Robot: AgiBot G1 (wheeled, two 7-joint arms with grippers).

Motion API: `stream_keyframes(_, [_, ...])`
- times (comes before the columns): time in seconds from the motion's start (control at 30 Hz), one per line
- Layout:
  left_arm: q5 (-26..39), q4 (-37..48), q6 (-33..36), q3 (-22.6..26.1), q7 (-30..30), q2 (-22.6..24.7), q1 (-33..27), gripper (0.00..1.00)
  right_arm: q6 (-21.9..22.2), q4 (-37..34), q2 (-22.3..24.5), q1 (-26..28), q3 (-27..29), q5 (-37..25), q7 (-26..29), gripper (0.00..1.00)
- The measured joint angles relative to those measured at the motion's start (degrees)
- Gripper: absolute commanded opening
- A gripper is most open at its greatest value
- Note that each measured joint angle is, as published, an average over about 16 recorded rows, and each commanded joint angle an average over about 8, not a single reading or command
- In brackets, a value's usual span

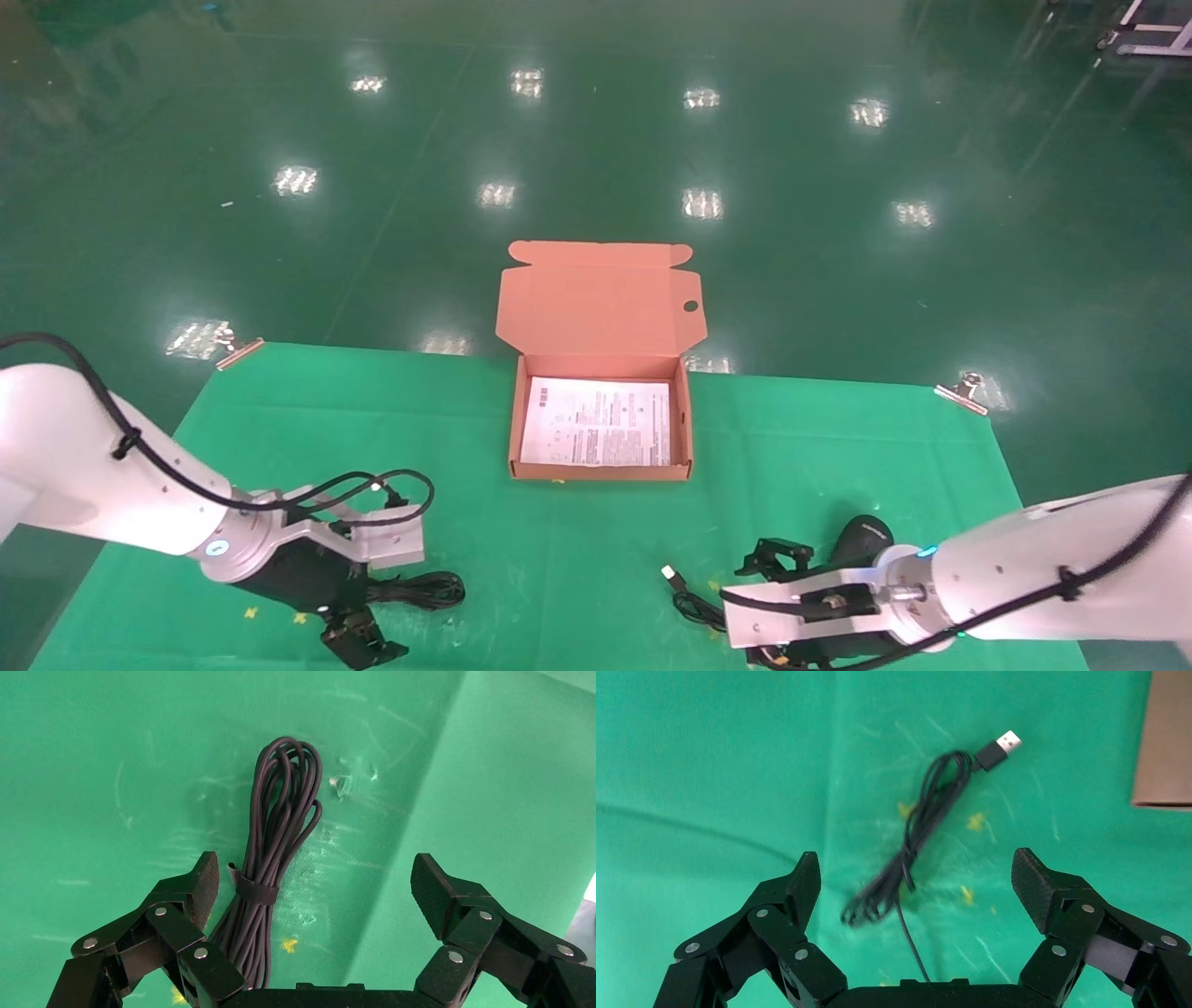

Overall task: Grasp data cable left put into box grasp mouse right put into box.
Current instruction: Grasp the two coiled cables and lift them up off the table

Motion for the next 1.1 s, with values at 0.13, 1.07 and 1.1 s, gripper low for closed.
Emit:
stream_keyframes(0.13, [-0.7, 6.2, -0.8, -0.4, 2.8, 1.6, -0.9, 1.00, 1.3, -4.0, -2.4, 0.3, -0.4, -1.0, 0.5, 1.00])
stream_keyframes(1.07, [-2.5, 22.1, -4.8, -1.6, 12.7, 5.3, -2.6, 0.00, 6.2, -16.8, -7.4, 0.5, -1.8, -3.8, -2.3, 0.00])
stream_keyframes(1.1, [-2.5, 22.0, -4.7, -1.6, 12.7, 5.3, -2.6, 0.00, 6.2, -16.7, -7.4, 0.5, -1.8, -3.8, -2.3, 0.00])
